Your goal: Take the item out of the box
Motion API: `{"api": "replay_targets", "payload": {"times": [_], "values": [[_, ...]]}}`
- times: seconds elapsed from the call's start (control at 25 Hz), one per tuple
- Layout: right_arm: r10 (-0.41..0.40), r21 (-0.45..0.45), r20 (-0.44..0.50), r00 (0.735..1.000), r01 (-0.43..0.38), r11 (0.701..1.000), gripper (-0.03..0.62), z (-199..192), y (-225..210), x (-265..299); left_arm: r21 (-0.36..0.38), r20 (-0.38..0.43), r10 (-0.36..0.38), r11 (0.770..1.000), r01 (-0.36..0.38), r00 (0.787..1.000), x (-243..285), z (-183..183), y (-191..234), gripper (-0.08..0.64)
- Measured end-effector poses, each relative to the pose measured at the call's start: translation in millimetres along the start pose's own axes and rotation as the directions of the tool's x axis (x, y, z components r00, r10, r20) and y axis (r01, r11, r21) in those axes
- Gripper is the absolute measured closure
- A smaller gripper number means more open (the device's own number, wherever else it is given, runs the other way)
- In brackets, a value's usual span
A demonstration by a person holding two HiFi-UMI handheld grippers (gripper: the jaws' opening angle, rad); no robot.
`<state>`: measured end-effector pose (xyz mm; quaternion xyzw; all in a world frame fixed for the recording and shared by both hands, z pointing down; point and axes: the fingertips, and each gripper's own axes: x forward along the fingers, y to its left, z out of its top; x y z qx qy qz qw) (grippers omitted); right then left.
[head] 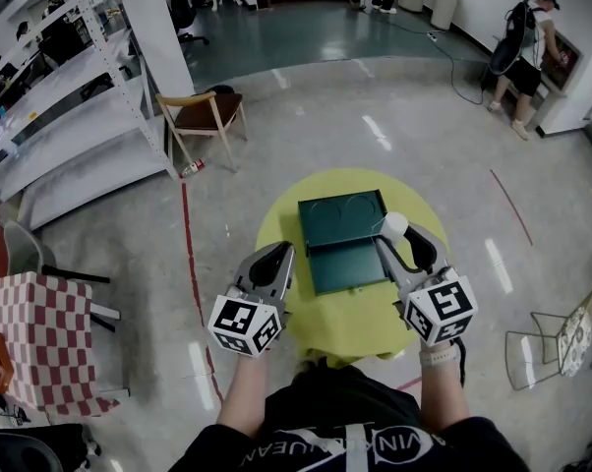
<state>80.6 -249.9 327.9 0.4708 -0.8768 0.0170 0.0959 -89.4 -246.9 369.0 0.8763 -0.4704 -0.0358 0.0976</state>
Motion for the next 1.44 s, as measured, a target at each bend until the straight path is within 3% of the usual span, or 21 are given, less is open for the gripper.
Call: {"api": "replay_targets", "payload": {"times": [1.44], "values": [[-0.023,0.006,-0.022,0.999,0.023,1.000,0.403,-8,-11,9,-0.025,-0.025,0.008,1.000,-0.009,1.000,5,-12,12,0.535]]}}
